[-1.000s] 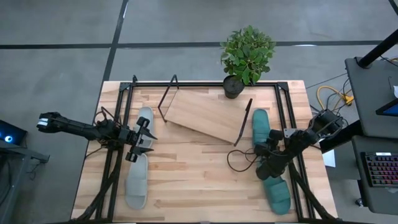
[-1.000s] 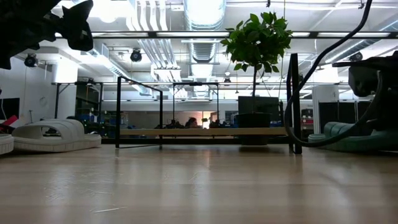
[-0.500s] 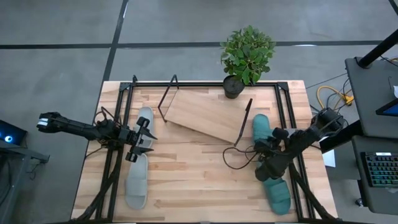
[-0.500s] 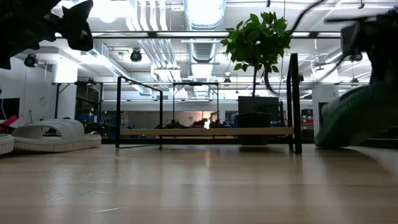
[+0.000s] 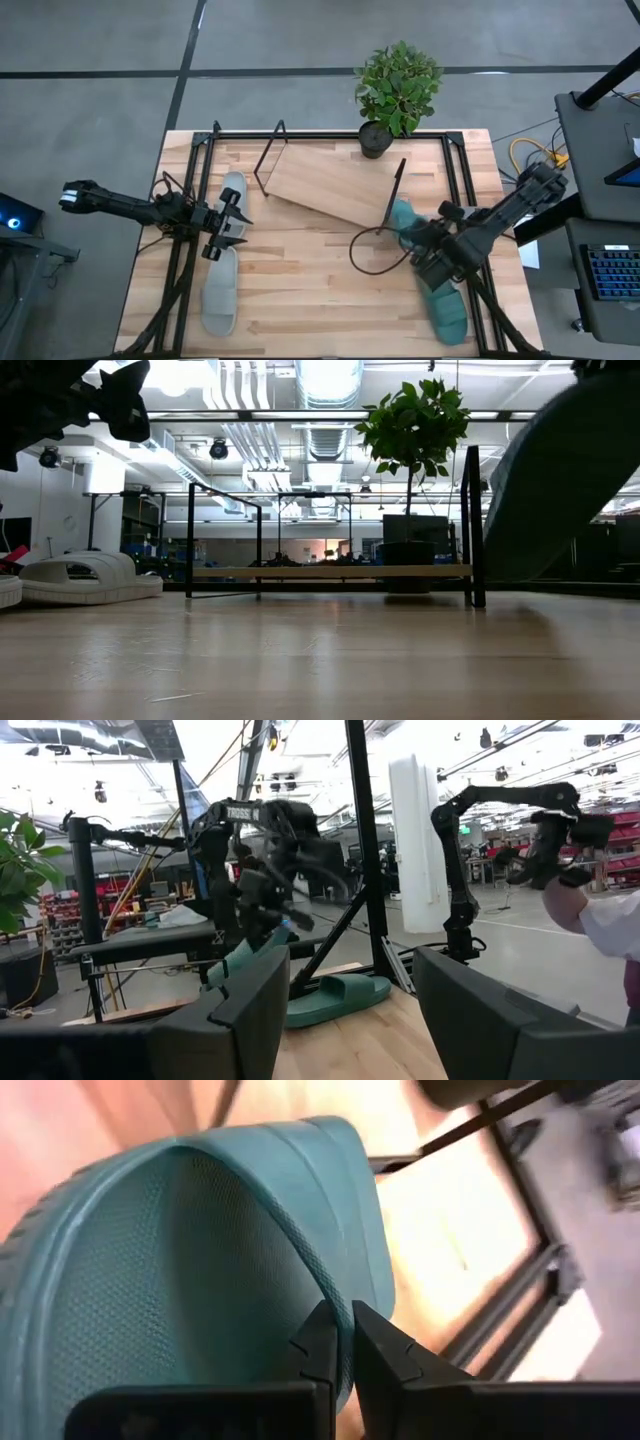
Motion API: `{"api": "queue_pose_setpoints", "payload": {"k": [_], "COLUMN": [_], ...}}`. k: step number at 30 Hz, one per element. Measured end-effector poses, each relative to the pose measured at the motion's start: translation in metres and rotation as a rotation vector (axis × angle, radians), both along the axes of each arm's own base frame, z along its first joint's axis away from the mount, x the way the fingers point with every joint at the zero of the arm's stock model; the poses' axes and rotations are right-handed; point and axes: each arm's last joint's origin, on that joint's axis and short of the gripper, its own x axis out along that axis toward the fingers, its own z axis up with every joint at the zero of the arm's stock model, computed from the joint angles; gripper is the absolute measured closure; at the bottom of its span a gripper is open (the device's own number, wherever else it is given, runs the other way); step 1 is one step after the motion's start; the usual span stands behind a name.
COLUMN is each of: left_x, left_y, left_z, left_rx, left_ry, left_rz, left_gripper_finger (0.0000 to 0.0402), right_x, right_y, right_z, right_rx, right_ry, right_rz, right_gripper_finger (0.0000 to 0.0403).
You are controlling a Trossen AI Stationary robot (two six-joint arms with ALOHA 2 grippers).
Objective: Pick and place slides into the shelf
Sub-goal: Put the top green slipper on the shelf
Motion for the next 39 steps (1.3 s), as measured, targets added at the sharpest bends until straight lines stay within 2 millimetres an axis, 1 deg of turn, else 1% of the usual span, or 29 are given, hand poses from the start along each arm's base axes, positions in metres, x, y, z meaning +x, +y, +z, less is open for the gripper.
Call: {"api": "queue_pose_setpoints", "payload": {"k": [6,13,17,21,24,31,36,39], "left_x": [0.0,0.0,0.0,0.0,0.0,0.0,0.0,0.0], "left_y": [0.0,0.0,0.0,0.0,0.0,0.0,0.0,0.0], "left_z": [0.0,0.0,0.0,0.0,0.0,0.0,0.0,0.0], "left_rx": [0.0,0.0,0.0,0.0,0.0,0.0,0.0,-0.001], "left_ry": [0.0,0.0,0.0,0.0,0.0,0.001,0.0,-0.002], "left_rz": [0.0,0.0,0.0,0.0,0.0,0.0,0.0,0.0], "left_gripper_finger": [0.0203,0.0203,0.0203,0.0203,0.0203,0.0203,0.0203,0.0203], "right_x": [-0.003,-0.005,-0.006,-0.003,0.004,0.025,0.038,0.049], "right_y": [0.001,0.002,0.004,0.009,0.014,0.031,0.038,0.045], "right_z": [0.024,0.042,0.046,0.047,0.046,0.049,0.05,0.053], "right_rx": [0.132,0.234,0.31,0.348,0.379,0.428,0.343,0.304], "right_ry": [-0.012,-0.023,0.009,0.009,-0.024,-0.106,-0.122,-0.139], "right_rz": [0.03,0.047,0.044,0.043,0.08,0.249,0.314,0.369], "right_gripper_finger": [0.0391,0.0391,0.0391,0.0391,0.0391,0.0391,0.0392,0.0392]}}
